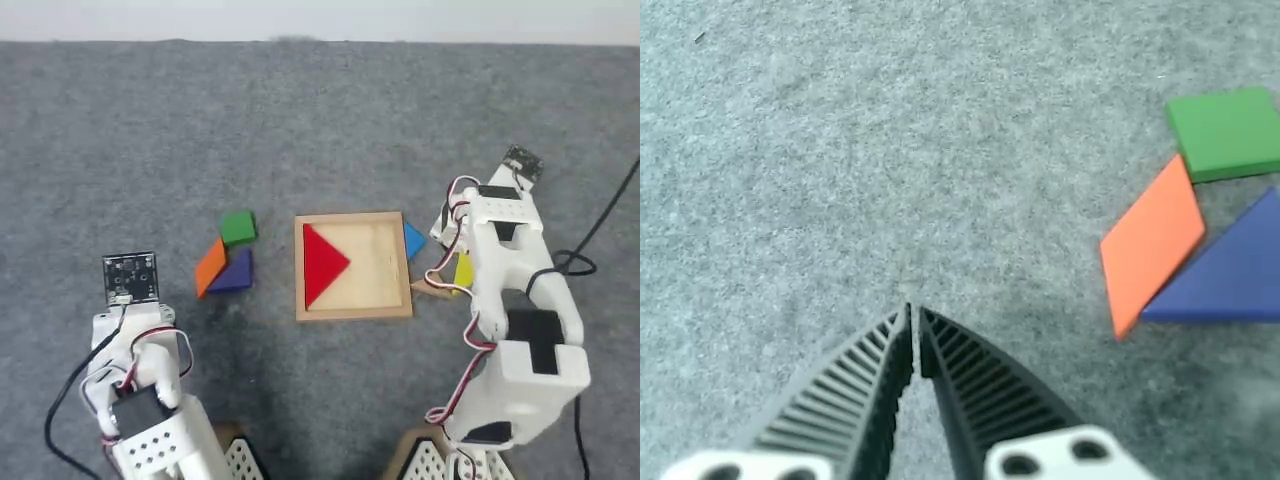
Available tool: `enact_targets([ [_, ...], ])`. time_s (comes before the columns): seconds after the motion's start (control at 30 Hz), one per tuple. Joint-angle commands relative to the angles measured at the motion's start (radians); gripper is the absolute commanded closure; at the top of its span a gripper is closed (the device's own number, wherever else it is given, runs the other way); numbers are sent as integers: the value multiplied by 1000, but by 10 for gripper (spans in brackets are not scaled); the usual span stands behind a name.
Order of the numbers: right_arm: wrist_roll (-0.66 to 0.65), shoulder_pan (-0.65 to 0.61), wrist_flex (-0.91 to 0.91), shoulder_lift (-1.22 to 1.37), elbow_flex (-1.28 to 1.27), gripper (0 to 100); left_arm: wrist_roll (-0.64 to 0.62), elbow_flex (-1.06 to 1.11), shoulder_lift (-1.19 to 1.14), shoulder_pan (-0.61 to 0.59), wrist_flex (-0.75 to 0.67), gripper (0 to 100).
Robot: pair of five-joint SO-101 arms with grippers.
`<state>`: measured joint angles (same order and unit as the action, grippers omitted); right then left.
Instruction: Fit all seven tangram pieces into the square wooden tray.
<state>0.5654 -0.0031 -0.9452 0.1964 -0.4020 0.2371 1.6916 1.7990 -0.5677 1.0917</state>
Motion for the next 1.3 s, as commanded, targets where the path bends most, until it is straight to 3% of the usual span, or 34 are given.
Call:
enact_targets([
  [0.0, 14, 18, -1, -5, 58, 699, 11, -8, 15, 0, 3, 985],
  [0.1, 18, 19, 1, -1, 60, 699, 11, -8, 15, 0, 3, 985],
  [0.33, 169, 27, -5, 1, 98, 697, 11, -8, 15, 0, 3, 985],
  [1.27, 166, 36, -93, 133, 238, 705, 11, -8, 15, 0, 3, 985],
])
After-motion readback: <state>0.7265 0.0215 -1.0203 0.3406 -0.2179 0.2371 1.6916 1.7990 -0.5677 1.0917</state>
